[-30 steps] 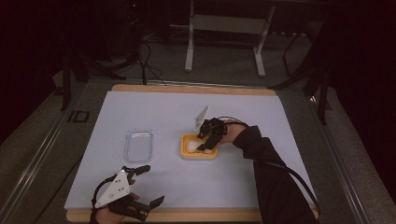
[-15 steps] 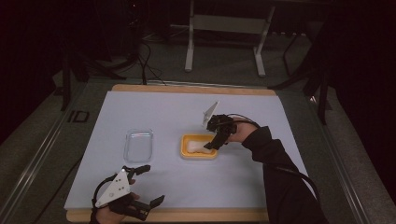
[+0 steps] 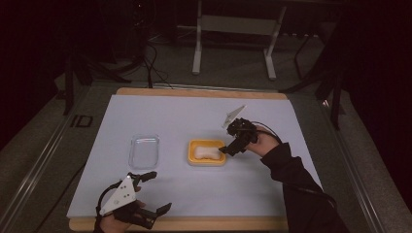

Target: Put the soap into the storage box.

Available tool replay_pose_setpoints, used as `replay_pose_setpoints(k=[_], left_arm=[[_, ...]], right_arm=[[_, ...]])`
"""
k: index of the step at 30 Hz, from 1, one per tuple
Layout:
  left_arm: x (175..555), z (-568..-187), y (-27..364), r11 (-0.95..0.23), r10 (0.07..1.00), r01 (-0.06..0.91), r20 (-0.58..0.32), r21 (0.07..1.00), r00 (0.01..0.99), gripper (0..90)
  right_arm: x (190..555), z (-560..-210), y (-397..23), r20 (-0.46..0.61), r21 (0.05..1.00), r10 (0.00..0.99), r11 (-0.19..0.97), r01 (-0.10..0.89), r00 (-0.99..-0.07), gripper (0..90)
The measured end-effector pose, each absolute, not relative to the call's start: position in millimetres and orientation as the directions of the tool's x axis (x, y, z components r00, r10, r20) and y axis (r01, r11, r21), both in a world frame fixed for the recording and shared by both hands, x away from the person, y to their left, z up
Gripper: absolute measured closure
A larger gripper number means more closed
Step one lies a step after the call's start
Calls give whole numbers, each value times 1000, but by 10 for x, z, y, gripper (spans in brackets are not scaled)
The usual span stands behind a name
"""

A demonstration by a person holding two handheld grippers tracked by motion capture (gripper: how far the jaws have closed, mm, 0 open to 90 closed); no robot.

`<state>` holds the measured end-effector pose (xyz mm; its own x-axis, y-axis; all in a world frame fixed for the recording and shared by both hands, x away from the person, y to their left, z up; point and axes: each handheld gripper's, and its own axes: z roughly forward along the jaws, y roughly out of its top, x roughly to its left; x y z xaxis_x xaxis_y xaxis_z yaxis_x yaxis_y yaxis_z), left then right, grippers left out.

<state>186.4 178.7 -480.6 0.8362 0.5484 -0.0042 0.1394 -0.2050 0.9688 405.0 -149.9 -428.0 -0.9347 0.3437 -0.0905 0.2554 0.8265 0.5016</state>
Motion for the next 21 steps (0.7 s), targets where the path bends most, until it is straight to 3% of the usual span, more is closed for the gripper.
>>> replay_pose_setpoints(k=[21], left_arm=[[1860, -4810, 1781, -209, 547, 144, -6, 967, 837, 11]], right_arm=[[3648, -4415, -1957, -92, 615, 543, 690, 382, -834, 143]])
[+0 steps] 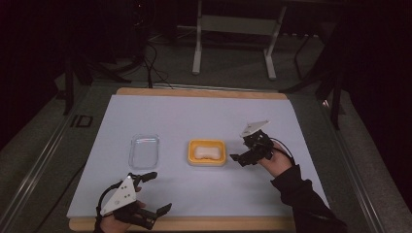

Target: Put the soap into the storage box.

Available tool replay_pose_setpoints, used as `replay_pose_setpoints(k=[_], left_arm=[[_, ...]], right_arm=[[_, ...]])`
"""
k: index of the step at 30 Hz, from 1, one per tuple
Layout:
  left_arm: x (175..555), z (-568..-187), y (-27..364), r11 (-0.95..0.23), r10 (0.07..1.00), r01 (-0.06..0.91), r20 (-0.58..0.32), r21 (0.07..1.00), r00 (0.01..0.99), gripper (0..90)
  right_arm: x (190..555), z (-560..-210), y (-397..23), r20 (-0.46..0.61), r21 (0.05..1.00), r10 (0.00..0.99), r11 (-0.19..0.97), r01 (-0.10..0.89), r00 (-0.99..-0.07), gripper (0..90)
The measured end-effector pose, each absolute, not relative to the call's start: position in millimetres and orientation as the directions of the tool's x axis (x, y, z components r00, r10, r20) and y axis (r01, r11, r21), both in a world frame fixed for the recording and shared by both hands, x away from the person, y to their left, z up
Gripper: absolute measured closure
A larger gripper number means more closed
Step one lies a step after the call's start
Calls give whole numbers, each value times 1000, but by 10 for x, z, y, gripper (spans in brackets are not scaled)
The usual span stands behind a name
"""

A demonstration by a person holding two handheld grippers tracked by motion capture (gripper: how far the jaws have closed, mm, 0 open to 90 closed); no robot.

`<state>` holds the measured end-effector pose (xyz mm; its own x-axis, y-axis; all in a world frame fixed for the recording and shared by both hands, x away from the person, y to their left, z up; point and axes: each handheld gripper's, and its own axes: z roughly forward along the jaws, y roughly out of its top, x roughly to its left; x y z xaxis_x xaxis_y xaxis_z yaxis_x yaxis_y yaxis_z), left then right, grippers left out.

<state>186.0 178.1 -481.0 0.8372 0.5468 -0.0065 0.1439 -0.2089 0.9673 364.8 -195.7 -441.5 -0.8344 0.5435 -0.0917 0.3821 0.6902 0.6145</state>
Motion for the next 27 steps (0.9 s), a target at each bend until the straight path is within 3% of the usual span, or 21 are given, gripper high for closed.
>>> replay_pose_setpoints(k=[16, 18, 27], left_arm=[[1863, -4813, 1781, -213, 548, 148, -7, 966, 837, 12], [1862, -4813, 1780, -214, 547, 149, -8, 965, 837, 12], [1858, -4814, 1773, -216, 543, 152, -11, 964, 840, 11]], right_arm=[[3337, -4502, -2192, -102, 700, 674, 571, 429, -732, 144], [3273, -4488, -2246, -66, 725, 695, 527, 445, -716, 144], [3114, -4640, -2340, -98, 715, 719, 532, 454, -688, 144]])
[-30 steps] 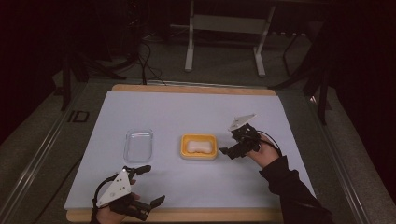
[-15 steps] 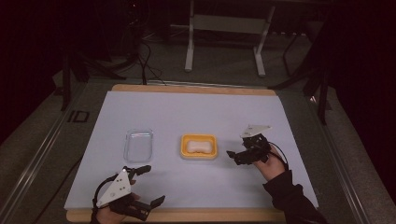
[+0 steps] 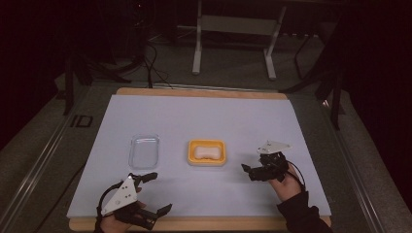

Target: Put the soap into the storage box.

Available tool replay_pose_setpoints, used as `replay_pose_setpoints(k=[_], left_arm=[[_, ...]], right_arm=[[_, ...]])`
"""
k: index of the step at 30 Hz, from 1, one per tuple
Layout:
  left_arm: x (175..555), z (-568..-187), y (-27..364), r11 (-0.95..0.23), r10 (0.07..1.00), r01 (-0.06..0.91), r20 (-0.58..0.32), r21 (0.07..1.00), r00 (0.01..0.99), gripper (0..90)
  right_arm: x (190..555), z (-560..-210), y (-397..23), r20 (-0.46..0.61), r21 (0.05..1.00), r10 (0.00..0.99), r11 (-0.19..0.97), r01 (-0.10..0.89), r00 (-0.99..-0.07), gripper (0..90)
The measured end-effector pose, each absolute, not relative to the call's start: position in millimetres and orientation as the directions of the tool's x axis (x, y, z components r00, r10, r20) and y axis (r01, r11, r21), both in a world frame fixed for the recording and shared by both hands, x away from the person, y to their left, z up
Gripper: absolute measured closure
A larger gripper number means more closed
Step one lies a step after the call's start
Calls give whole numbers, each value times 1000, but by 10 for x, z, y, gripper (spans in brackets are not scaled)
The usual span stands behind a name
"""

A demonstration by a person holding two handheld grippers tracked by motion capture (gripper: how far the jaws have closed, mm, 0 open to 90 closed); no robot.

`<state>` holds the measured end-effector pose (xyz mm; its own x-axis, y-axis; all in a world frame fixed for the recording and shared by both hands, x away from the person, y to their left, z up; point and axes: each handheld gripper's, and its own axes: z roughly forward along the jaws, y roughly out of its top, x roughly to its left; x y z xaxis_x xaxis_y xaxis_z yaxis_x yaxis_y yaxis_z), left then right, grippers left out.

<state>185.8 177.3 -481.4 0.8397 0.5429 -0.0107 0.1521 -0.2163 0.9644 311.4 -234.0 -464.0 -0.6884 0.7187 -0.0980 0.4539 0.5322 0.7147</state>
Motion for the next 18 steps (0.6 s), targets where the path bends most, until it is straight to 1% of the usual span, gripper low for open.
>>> replay_pose_setpoints(k=[6, 18], left_arm=[[1849, -4806, 1769, -215, 540, 150, -11, 965, 842, 11], [1849, -4807, 1760, -218, 536, 152, -11, 964, 844, 12]], right_arm=[[3038, -4671, -2424, -105, 752, 757, 485, 446, -645, 144], [3048, -4739, -2395, -107, 746, 750, 494, 446, -652, 143]])
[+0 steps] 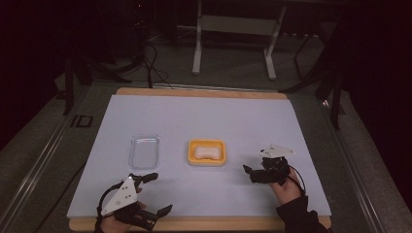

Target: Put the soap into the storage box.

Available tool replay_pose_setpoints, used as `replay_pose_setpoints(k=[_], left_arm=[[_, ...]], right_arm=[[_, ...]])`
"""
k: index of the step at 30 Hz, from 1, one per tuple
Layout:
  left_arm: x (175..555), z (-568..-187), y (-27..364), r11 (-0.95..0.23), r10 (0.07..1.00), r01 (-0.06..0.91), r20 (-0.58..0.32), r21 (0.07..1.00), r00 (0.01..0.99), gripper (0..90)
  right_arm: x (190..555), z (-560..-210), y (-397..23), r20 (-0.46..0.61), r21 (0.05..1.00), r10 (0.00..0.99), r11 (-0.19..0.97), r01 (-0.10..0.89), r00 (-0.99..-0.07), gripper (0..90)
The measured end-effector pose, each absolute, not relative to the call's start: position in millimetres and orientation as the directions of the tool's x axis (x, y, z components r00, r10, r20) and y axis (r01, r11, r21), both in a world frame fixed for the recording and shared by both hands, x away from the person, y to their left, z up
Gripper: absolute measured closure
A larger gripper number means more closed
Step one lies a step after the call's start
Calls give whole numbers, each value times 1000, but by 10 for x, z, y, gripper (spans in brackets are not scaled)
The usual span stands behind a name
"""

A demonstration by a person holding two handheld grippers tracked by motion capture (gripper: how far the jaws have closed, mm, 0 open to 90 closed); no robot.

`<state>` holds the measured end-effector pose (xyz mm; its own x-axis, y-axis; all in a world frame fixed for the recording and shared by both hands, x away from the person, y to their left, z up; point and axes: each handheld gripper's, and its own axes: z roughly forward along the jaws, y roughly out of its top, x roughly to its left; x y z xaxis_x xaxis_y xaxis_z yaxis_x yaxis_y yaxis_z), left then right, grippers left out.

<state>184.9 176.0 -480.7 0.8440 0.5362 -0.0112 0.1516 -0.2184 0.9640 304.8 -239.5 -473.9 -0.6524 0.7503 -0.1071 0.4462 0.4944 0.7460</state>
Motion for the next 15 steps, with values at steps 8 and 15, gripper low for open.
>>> replay_pose_setpoints(k=[8, 15], left_arm=[[1854, -4811, 1757, -218, 537, 156, -15, 963, 843, 11], [1854, -4811, 1757, -219, 537, 157, -15, 963, 844, 11]], right_arm=[[3075, -4779, -2399, -88, 744, 747, 489, 455, -659, 143], [3080, -4760, -2433, -63, 763, 746, 464, 449, -663, 143]])
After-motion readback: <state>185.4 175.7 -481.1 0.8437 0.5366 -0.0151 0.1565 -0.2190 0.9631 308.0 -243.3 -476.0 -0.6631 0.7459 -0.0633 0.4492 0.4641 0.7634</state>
